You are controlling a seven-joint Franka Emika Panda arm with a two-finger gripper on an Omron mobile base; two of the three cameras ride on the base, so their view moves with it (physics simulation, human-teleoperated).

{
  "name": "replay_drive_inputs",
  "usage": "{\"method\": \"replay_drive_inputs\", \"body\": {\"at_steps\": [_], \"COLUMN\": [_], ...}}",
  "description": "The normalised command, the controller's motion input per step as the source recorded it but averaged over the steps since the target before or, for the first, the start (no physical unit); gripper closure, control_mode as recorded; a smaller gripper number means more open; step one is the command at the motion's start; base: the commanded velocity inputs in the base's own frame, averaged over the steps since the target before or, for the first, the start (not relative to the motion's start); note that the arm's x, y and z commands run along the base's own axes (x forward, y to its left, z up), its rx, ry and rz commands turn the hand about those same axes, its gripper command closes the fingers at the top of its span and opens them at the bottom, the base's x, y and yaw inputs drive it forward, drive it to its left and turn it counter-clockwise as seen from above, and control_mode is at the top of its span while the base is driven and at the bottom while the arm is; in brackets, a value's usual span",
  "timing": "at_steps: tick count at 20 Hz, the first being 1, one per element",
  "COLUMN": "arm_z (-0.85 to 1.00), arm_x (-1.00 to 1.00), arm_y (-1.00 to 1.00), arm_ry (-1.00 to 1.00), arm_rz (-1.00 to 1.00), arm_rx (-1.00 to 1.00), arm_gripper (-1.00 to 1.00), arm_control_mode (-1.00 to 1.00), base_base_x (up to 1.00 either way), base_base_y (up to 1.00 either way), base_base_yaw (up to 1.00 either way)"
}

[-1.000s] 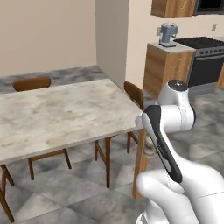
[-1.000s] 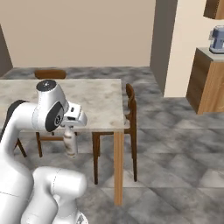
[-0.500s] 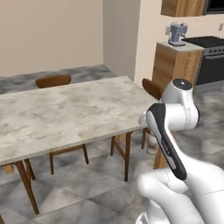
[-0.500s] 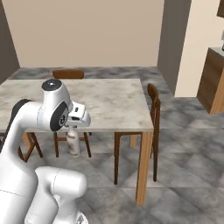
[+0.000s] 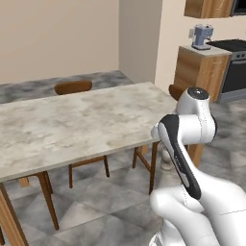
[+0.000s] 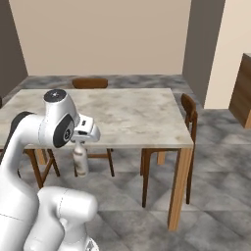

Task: Move the drinks to the dining counter.

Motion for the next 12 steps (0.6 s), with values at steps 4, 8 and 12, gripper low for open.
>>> {"method": "replay_drive_inputs", "body": {"at_steps": [4,8,12], "arm_z": [0.0,0.25,1.0], "arm_x": [0.0,0.0,-0.01], "arm_y": [0.0,0.05,0.15], "arm_ry": [0.0,0.02,0.1], "arm_rz": [0.0,0.0,0.0], "arm_rx": [0.0,0.0,0.0], "arm_gripper": [1.0,1.0,1.0], "arm_control_mode": [1.0,-1.0,-1.0], "base_base_x": [0.34,0.26,0.0], "base_base_y": [0.21,0.18,0.0], "base_base_yaw": [0.0,0.0,0.0]}}
